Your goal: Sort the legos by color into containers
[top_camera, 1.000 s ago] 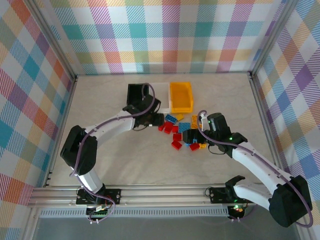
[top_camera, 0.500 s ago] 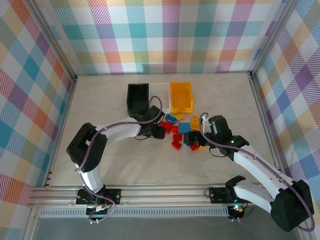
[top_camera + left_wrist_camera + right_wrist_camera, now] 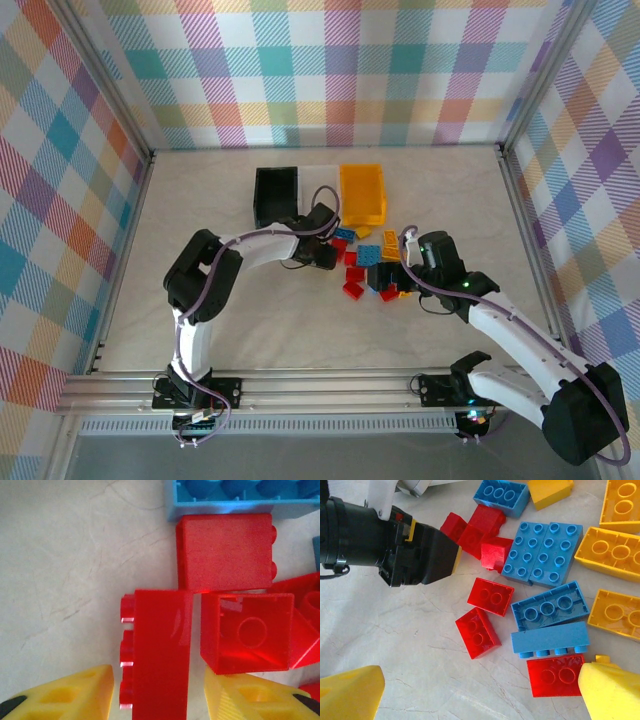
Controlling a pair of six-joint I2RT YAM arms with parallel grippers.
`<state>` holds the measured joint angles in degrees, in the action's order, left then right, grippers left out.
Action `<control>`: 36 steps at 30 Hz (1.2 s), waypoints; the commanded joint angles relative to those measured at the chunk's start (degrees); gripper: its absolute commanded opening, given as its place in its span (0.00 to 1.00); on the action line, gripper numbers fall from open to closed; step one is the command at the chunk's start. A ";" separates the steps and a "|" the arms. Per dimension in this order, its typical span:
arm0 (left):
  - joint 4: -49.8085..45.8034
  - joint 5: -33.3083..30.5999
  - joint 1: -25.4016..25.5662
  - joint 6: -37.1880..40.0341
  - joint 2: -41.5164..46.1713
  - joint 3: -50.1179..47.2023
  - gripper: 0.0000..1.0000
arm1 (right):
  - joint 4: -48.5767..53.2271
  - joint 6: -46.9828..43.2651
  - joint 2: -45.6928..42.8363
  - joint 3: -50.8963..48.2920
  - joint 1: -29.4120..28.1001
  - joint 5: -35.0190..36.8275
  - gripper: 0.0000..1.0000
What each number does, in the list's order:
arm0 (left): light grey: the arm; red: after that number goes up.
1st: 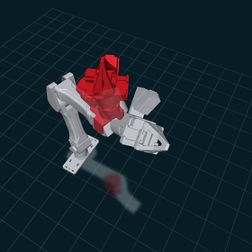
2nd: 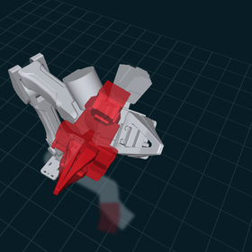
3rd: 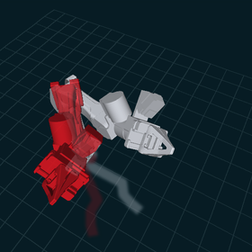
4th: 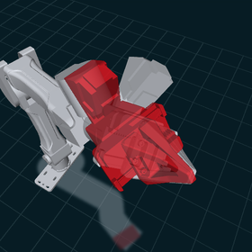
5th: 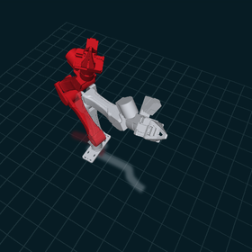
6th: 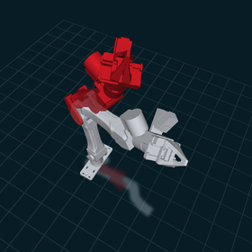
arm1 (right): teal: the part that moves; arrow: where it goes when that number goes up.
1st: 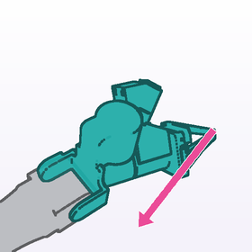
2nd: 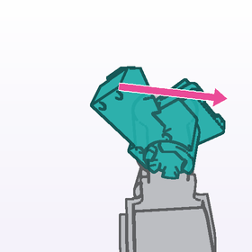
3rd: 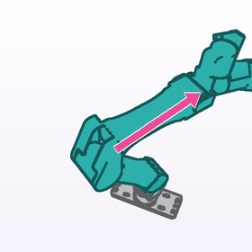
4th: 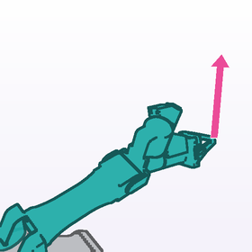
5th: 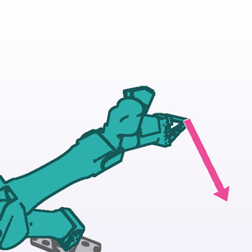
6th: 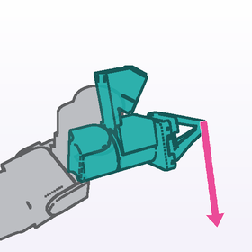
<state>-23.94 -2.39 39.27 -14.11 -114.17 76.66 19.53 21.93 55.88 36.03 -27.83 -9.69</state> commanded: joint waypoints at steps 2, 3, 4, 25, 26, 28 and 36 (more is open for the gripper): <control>-1.35 -0.49 -0.46 2.51 -2.02 3.23 0.46 | -0.89 1.17 1.35 -0.11 -0.38 -0.71 1.00; -1.53 -0.44 -0.55 2.51 -2.17 3.42 0.44 | -1.10 1.26 1.64 0.00 -0.38 -1.00 1.00; -1.54 -0.65 -0.59 2.51 -2.32 3.49 0.43 | -1.25 1.27 1.90 0.09 -0.38 -1.18 0.99; -6.45 -4.17 -3.55 1.53 18.57 -7.60 0.16 | 4.56 -1.71 22.26 8.71 -9.05 1.25 0.90; -7.37 -4.41 -4.27 1.70 19.50 -7.38 0.16 | 4.55 -2.20 23.83 9.55 -10.13 1.82 0.89; -8.79 -4.41 -6.75 2.27 21.00 -6.53 0.17 | 4.50 -3.37 27.36 11.66 -12.39 3.40 0.88; -10.51 0.10 -16.15 3.65 15.91 1.60 0.17 | 6.05 -6.71 36.05 17.33 -14.94 8.74 0.85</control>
<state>-32.67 -4.58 24.84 -11.86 -95.94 75.09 23.31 17.45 90.45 52.31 -42.59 -3.77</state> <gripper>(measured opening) 0.225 0.846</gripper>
